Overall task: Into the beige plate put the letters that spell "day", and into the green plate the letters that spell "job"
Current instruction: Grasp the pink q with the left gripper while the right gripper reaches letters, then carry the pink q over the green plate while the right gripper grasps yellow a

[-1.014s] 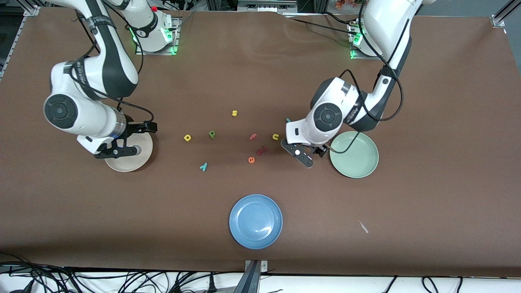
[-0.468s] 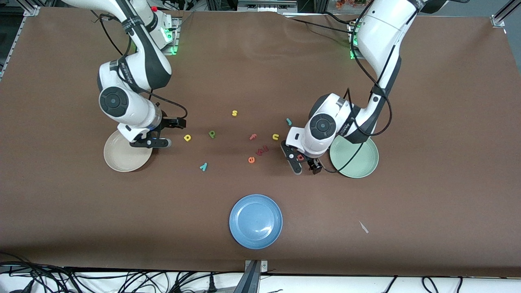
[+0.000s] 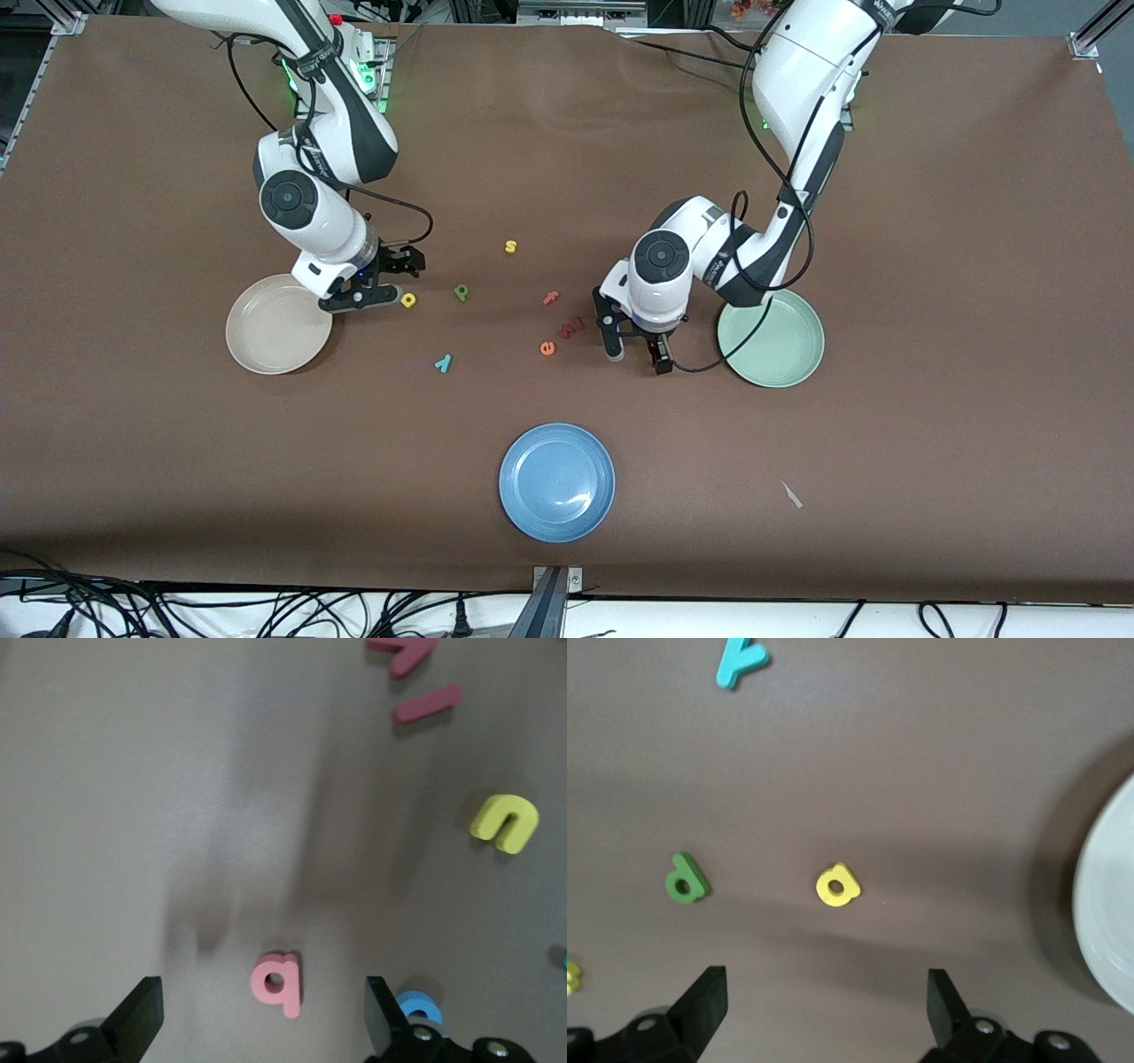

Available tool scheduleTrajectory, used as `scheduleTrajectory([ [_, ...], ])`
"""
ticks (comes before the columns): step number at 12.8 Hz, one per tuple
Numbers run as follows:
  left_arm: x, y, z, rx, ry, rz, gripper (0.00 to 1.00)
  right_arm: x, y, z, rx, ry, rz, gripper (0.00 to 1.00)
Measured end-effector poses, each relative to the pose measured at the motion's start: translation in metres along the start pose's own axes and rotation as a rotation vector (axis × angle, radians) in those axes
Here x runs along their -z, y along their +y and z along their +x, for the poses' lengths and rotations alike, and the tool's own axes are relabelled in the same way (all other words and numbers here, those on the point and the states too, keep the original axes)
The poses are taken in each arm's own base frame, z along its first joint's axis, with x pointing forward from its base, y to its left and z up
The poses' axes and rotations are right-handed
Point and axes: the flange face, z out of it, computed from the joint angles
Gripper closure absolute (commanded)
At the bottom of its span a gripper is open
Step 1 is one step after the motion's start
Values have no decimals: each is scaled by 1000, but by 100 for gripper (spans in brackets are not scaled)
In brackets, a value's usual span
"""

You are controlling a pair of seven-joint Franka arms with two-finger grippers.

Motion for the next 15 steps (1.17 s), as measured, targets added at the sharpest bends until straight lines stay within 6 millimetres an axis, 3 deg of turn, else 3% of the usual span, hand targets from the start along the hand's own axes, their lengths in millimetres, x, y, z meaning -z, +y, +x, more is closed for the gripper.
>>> scheduleTrajectory([
  [3, -7, 4, 0, -48, -10, -10, 12, -11, 3, -3, 198, -18, -29, 0],
  [7, -19, 7, -1, -60, -19, -22, 18, -49, 5, -4, 364, -49, -101, 0],
  [8, -22, 7, -1, -61, -18, -22, 28, -53, 4, -3, 375, -46, -100, 0],
  [9, -24, 7, -1, -64, -18, -23, 47, -54, 4, -3, 383, -40, -100, 0],
  [11, -25, 8, -1, -76, -17, -23, 94, -50, 2, 2, 434, 0, -97, 1],
  [12, -24, 7, -1, -79, -17, -23, 100, -50, 1, 4, 461, 23, -95, 1],
  [15, -21, 6, 0, -80, -13, -18, 100, -62, -1, 7, 484, 53, -81, 4],
])
